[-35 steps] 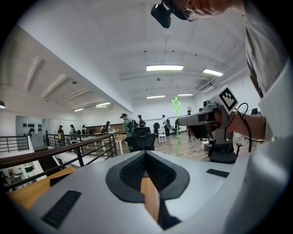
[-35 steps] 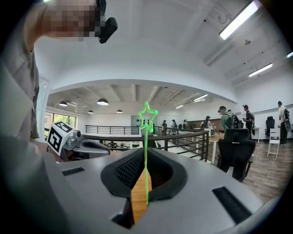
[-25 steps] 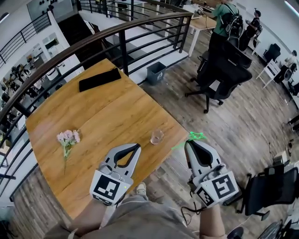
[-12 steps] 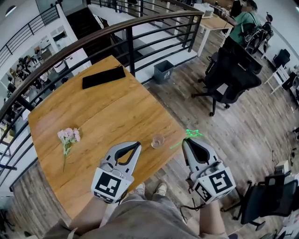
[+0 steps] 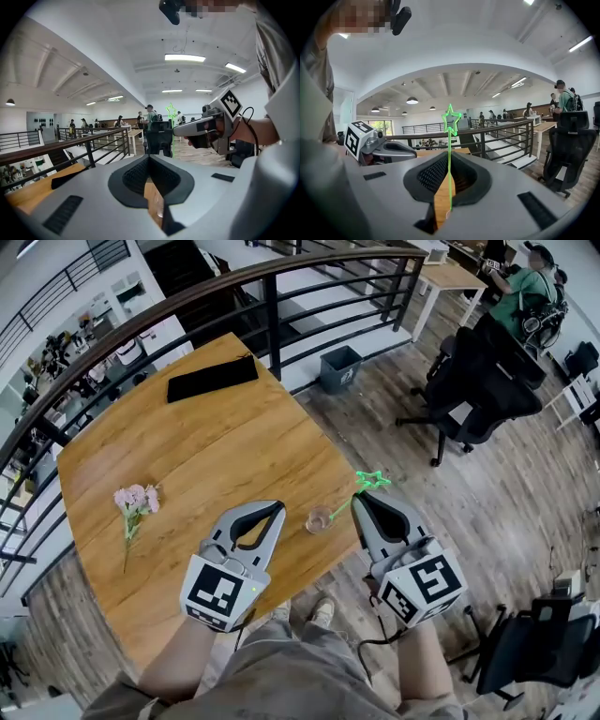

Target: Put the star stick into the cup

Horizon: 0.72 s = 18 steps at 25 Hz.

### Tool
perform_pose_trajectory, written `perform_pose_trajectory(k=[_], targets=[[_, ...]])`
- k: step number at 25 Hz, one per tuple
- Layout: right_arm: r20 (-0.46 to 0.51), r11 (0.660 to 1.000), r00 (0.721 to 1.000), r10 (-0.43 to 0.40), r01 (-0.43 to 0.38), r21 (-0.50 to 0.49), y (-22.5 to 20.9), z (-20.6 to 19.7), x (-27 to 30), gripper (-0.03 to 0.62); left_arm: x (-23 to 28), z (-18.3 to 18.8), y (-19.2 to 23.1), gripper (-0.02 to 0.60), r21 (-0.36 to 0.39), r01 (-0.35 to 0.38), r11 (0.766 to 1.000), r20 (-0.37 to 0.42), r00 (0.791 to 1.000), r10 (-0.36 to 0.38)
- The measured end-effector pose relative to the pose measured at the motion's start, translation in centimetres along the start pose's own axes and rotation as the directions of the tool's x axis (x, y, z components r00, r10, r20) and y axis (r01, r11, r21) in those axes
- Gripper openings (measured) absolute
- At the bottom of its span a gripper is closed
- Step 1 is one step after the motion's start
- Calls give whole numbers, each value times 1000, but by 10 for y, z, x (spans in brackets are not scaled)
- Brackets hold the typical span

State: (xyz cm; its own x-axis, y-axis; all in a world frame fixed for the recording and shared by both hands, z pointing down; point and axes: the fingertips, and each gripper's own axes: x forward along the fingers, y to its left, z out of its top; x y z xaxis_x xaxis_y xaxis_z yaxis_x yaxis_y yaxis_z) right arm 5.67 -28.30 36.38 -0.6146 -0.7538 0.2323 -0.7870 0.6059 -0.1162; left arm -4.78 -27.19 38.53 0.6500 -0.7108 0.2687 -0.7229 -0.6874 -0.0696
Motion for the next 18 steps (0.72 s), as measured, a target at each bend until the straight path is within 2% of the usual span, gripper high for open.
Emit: perform_pose_trajectory(k=[8,18], targets=[[-92,998,995,23,-17,67,-7,-50,40,40,23,-37,4,15,-30,18,999,-78,997,-20],[-241,995,971,1,24,101,-30,-134,75,40,45,-102,-1,15,-96,36,995,-192,980,-54]])
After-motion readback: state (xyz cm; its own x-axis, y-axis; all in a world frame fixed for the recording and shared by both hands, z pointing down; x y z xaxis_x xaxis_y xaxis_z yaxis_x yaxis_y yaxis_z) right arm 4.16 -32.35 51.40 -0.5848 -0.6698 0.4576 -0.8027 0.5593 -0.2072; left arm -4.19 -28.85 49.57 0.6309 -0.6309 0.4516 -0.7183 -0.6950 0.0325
